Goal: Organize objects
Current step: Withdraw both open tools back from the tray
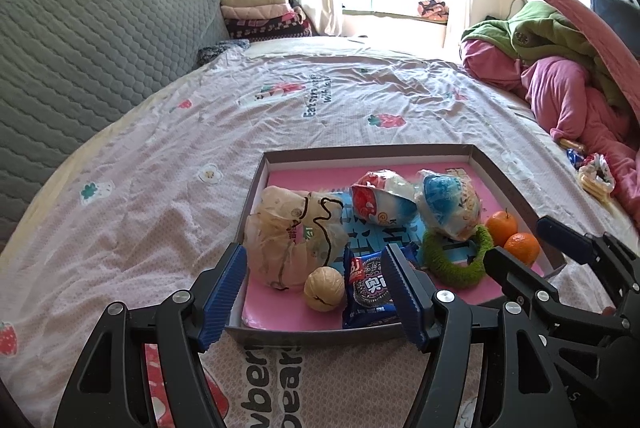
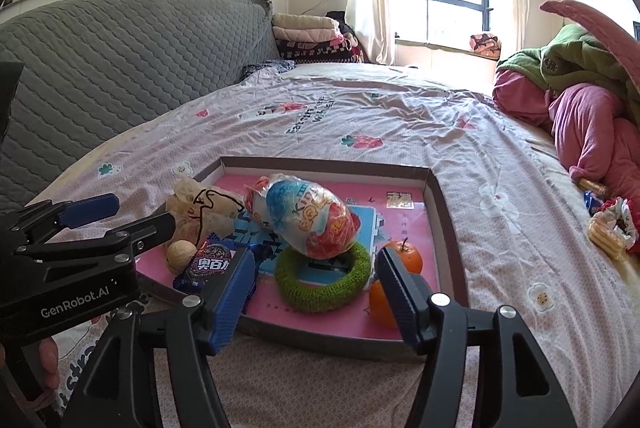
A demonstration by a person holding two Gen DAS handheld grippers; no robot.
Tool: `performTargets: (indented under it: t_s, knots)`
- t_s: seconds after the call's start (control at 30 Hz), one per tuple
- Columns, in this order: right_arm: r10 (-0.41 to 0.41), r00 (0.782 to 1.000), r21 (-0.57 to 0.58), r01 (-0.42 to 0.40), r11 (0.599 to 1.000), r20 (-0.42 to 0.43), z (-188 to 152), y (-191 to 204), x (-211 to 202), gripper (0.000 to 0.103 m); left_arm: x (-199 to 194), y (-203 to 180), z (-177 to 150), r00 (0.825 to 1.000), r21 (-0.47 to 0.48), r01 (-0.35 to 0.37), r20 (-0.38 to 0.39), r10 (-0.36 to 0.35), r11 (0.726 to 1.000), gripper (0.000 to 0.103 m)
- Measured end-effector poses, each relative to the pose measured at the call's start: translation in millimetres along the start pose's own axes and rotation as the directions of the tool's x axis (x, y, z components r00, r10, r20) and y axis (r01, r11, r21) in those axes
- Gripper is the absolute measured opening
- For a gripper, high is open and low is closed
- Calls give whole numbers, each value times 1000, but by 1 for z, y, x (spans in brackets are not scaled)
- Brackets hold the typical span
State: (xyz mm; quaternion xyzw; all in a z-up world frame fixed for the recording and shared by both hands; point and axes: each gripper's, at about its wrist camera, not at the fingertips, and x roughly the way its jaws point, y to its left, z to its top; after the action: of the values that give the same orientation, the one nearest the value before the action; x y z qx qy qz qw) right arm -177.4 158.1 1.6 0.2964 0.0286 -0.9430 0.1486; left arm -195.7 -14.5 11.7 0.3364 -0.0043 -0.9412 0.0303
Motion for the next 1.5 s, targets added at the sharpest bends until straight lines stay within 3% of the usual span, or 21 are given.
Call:
performTargets:
  t_s: [0.6, 1.23, 1.3, 1.5]
  knots:
    - [-62, 984, 25, 58, 998, 166, 6, -11, -67, 72, -52, -12, 3, 997, 23, 17, 70, -19, 1000, 71]
    - [-77, 983, 28, 73, 997, 169, -11, 3, -96, 72, -86, -6, -22, 995, -9, 41, 97, -40, 999, 71]
    - [-80, 983, 23, 78, 997, 163, -15, 5, -97, 73, -86, -5, -25, 995, -13, 32, 95, -31, 999, 77]
    - [-110, 985, 15, 109, 994, 135, -27, 7, -94, 78, -85, -1, -37, 996, -19, 17, 90, -15, 1000, 77]
